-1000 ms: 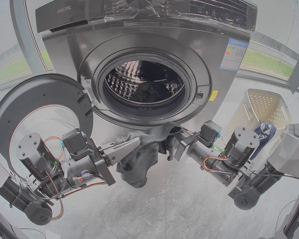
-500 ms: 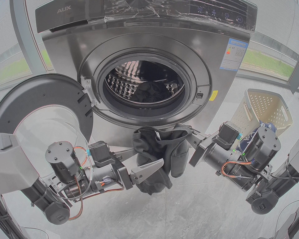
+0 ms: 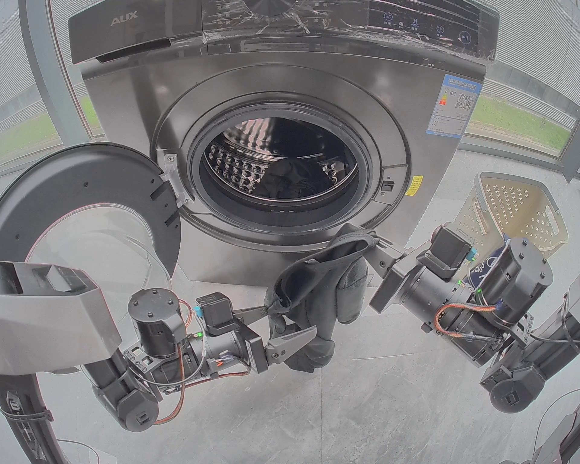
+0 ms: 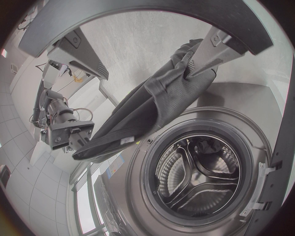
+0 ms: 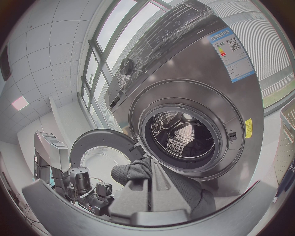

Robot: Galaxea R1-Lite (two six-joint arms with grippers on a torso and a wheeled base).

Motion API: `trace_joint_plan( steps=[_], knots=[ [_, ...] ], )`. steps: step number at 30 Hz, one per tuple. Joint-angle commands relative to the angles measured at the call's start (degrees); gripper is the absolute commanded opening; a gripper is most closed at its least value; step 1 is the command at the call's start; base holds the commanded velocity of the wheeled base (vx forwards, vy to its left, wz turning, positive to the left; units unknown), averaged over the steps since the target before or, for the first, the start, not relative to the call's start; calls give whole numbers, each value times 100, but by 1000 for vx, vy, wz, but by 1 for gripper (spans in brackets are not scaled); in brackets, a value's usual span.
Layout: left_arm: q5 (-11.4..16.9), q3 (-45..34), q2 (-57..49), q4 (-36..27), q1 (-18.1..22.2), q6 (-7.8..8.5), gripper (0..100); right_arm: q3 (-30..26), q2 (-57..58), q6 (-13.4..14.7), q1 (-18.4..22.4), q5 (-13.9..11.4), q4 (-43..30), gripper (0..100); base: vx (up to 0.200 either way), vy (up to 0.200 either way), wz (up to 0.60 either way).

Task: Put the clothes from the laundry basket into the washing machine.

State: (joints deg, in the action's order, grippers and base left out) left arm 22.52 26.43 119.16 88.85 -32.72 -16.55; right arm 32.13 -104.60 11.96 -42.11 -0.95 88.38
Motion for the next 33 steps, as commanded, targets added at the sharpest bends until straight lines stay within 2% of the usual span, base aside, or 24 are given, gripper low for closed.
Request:
trace_joint_plan(
  steps=[1,7,14,21,26,30,33],
  knots=[
    [-10,134,309,1,143,21,100,12,27,-1,1,-2,4,0,0,0,0],
    [-2,293,494,1,398,56,100,21,27,-1,1,7,12,0,0,0,0],
    [-2,407,758,10,424,188,100,39,18,-1,1,7,4,0,0,0,0],
    [-2,609,977,10,512,205,100,39,27,-1,1,7,12,0,0,0,0],
    [16,565,1004,10,451,214,100,100,18,-1,1,25,4,0,0,0,0],
    [16,451,951,19,257,416,100,293,-70,8,27,271,4,0,0,0,0],
    [25,310,881,19,29,451,100,337,-166,26,36,324,12,0,0,0,0]
  ],
)
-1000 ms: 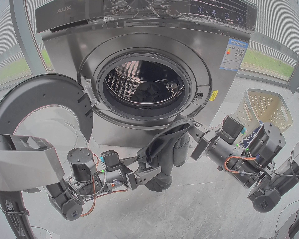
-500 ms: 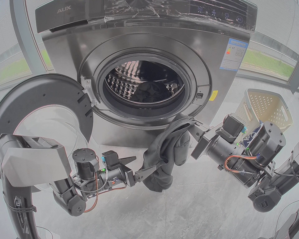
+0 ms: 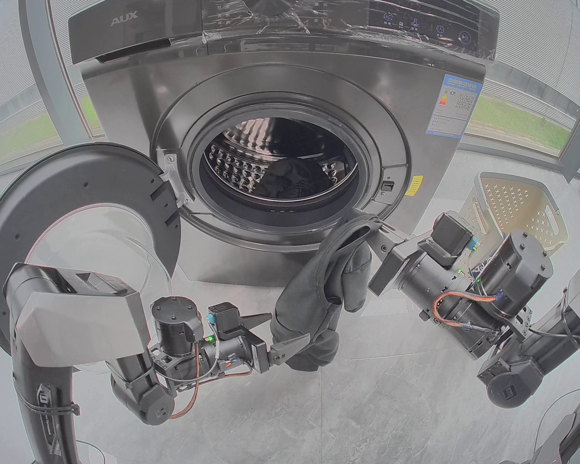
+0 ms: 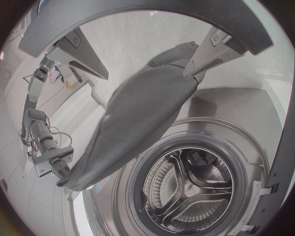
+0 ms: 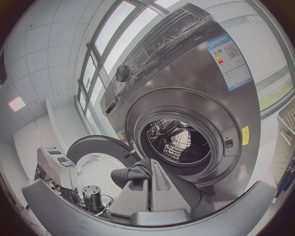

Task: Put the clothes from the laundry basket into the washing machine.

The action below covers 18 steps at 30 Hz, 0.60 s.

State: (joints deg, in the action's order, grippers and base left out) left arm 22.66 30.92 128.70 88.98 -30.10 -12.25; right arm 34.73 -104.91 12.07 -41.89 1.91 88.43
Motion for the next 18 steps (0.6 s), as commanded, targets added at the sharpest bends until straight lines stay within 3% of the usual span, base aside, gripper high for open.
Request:
trace_joint_plan(
  steps=[1,6,12,18],
  knots=[
    [1,-156,-90,5,-321,30,100,122,-179,15,14,46,8,0,0,0,0],
    [-7,-86,-29,5,-629,47,100,306,-284,24,49,72,8,0,0,0,0],
    [-43,257,296,5,-638,56,100,315,-284,41,5,134,8,0,0,0,0],
    [-702,1136,868,5,-479,65,100,280,-275,41,-12,143,8,0,0,0,0]
  ],
)
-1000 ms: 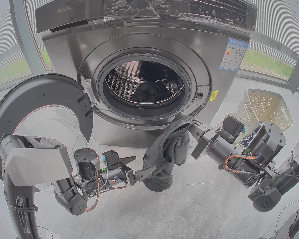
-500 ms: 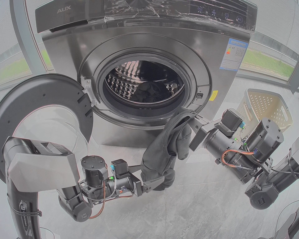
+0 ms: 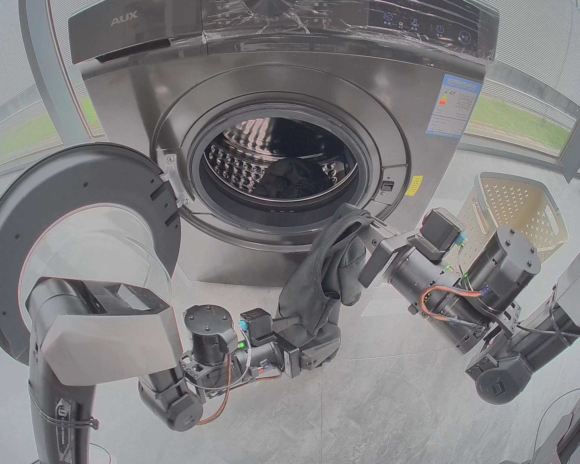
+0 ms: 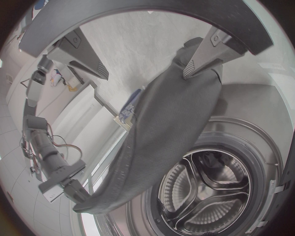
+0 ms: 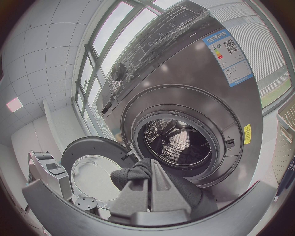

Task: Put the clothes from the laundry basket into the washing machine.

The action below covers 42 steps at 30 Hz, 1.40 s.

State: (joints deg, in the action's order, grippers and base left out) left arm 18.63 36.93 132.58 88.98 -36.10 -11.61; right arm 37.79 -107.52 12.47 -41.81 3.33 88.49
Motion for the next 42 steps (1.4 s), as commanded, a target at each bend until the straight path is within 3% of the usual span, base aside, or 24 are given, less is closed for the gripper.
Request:
trace_joint_plan(
  steps=[1,11,18,19,33,42],
  knots=[
    [-351,632,505,5,129,0,100,-26,-14,1,-20,1,1,0,0,0,0],
    [-685,860,514,5,199,-8,100,-35,-6,1,-20,10,1,0,0,0,0],
    [-703,878,505,5,287,-8,100,-44,-14,1,-20,1,1,0,0,0,0],
    [-711,922,523,-3,279,-8,0,-35,-14,1,-20,10,1,0,0,0,0],
    [-711,1062,496,5,270,-52,0,-53,3,1,-11,1,1,0,0,0,0],
    [-676,-766,-1349,-3,481,9,0,-167,-23,1,332,1,-7,0,0,0,0]
  ],
)
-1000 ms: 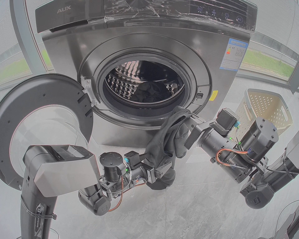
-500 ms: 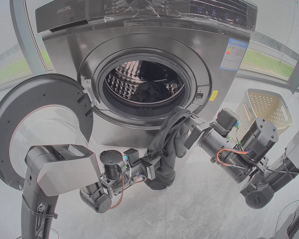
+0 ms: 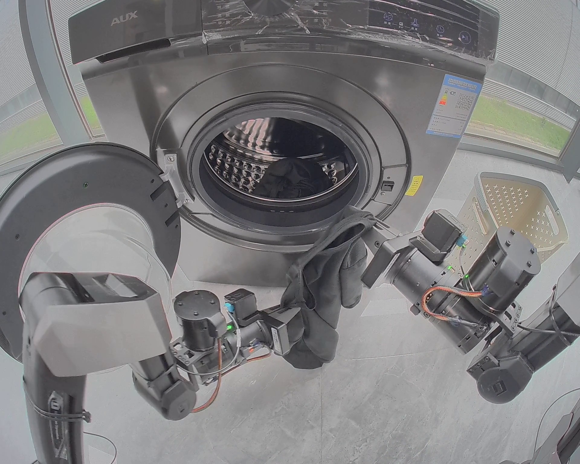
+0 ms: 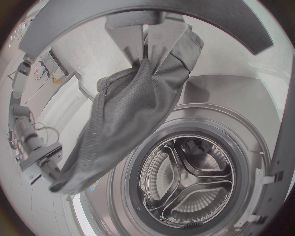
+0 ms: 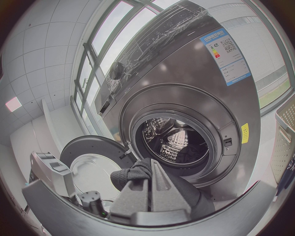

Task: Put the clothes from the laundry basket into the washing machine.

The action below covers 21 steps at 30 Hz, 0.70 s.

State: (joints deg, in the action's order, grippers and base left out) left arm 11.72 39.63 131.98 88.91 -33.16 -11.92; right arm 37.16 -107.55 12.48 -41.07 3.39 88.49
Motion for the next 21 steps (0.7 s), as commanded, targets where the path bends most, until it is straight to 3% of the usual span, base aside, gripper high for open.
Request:
trace_joint_plan(
  steps=[1,5,6,11,21],
  knots=[
    [6,-1212,-1508,4,222,50,0,-147,-21,0,310,-5,1,0,0,0,0],
    [33,-1590,-2079,4,319,50,0,-226,6,0,372,-14,1,0,0,0,0],
    [77,-1924,-2774,4,398,-21,0,-253,32,0,380,-5,1,0,0,0,0],
    [305,-2232,-3433,4,451,-29,0,-262,49,0,372,-5,1,0,0,0,0],
    [446,-1898,-3626,-5,837,-293,0,-288,49,-27,460,-22,1,0,0,0,0]
  ],
)
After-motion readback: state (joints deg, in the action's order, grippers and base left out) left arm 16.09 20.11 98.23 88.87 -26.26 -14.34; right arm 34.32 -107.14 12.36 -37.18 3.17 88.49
